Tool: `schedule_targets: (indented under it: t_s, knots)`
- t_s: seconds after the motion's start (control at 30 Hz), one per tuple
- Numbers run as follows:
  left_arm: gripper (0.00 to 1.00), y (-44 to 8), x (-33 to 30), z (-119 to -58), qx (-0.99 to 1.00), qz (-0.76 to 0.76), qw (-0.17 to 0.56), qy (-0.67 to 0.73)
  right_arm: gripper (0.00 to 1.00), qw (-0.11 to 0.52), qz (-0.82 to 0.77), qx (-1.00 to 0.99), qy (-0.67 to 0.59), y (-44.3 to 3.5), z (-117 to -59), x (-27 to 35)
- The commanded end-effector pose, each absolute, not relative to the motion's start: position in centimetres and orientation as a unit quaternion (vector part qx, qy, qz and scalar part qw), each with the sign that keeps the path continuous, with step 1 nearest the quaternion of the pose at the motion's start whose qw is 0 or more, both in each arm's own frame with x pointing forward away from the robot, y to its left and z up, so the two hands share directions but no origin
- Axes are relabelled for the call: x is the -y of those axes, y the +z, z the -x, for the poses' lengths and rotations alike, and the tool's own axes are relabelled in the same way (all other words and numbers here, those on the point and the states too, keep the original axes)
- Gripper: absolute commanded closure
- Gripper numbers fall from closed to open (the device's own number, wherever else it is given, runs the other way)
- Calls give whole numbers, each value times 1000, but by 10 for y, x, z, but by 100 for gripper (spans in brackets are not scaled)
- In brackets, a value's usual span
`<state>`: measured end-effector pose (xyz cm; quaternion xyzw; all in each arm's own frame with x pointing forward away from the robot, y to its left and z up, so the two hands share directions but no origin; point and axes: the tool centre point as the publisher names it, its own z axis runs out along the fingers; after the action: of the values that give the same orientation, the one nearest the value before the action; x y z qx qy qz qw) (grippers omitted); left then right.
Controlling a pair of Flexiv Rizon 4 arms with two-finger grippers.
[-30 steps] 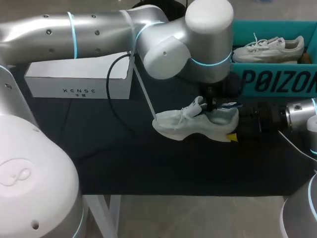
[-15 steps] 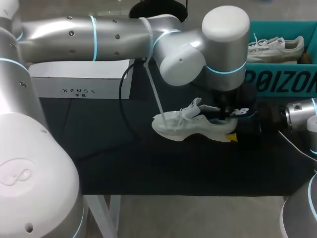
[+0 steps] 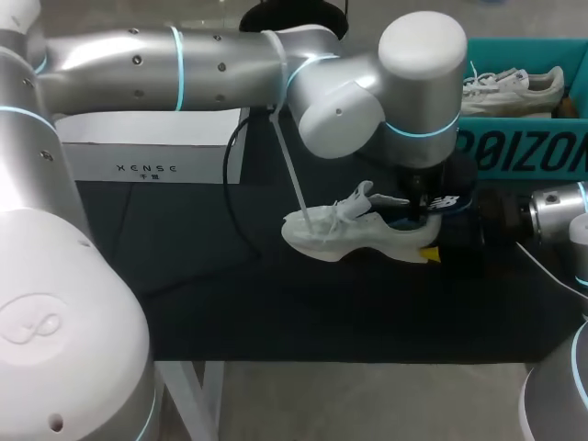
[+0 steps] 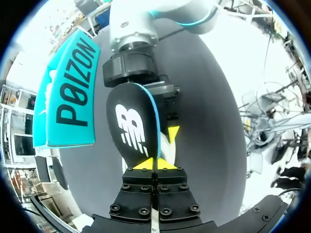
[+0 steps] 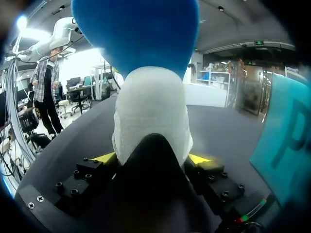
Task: Take the shoe out of the shoebox, open the shoe tongue, remove and reinsert the insole, then place the shoe into the shoebox
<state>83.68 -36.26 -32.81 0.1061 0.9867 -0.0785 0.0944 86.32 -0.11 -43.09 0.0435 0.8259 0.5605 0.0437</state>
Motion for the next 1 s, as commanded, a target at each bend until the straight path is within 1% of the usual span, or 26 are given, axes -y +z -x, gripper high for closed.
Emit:
schedule_targets:
  t_s: [0.03,0.23,0.27,0.3,0.43,0.53,0.87,1.0]
  knots:
    - [100,-328,359,-833,-987,-104,97,-77,100,44,-44,-827,559,-433,-864,0]
    - [100,-330,358,-830,-988,-97,96,-72,100,44,-44,-827,559,-433,-864,0]
    - [90,-330,358,-830,-988,-97,97,-71,100,44,-44,-827,559,-433,-864,0]
    - [84,-330,358,-829,-988,-97,97,-71,100,44,-44,-827,559,-433,-864,0]
    - [71,-331,357,-828,-988,-93,97,-71,100,44,-44,-827,559,-433,-864,0]
    - [70,-332,357,-827,-988,-90,98,-72,100,44,-44,-827,559,-433,-864,0]
    - [76,-339,357,-830,-989,-69,102,-81,100,44,-44,-827,559,-433,-864,0]
    - [76,-342,357,-834,-989,-58,105,-85,100,44,-44,-827,559,-433,-864,0]
